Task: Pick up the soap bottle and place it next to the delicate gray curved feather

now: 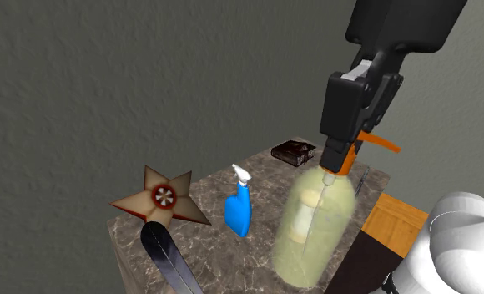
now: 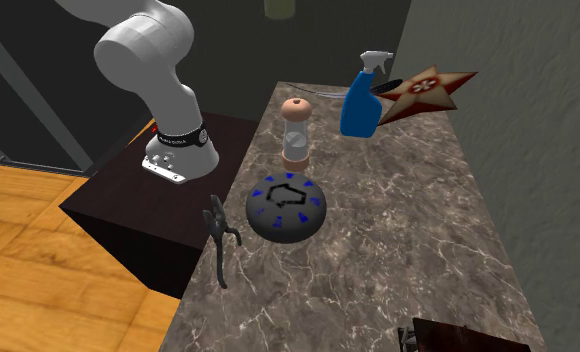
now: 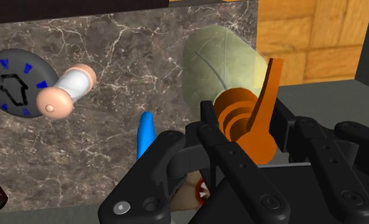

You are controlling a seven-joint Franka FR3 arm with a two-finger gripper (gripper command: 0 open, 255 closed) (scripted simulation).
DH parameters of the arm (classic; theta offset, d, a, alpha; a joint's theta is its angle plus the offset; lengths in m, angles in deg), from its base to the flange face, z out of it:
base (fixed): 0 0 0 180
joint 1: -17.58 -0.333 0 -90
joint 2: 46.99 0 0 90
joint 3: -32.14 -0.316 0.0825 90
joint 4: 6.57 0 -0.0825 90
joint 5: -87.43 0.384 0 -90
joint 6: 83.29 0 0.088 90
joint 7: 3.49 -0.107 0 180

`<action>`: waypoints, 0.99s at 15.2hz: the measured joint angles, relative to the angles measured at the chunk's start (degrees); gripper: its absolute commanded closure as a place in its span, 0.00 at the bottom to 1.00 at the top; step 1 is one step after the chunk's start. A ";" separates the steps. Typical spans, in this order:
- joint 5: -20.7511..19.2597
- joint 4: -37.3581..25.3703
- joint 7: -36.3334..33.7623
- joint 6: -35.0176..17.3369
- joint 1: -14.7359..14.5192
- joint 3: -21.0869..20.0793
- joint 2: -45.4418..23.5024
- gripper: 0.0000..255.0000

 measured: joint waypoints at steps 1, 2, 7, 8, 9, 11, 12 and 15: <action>0.13 0.91 0.14 -0.58 -0.10 -0.08 0.34 1.00; 0.33 1.95 0.23 -1.14 -0.27 -0.14 0.83 1.00; 1.23 7.14 0.87 -4.47 -0.90 -0.73 2.73 1.00; 1.34 8.27 1.16 -5.22 -1.00 -0.77 3.08 1.00; 1.50 9.08 1.26 -5.81 -1.08 -0.91 3.31 1.00; 1.91 10.82 1.36 -7.05 -1.30 -1.30 3.86 1.00; 2.19 11.64 1.30 -7.75 -1.40 -1.67 4.05 1.00; 2.73 14.54 1.78 -9.62 -1.80 -1.99 5.04 1.00</action>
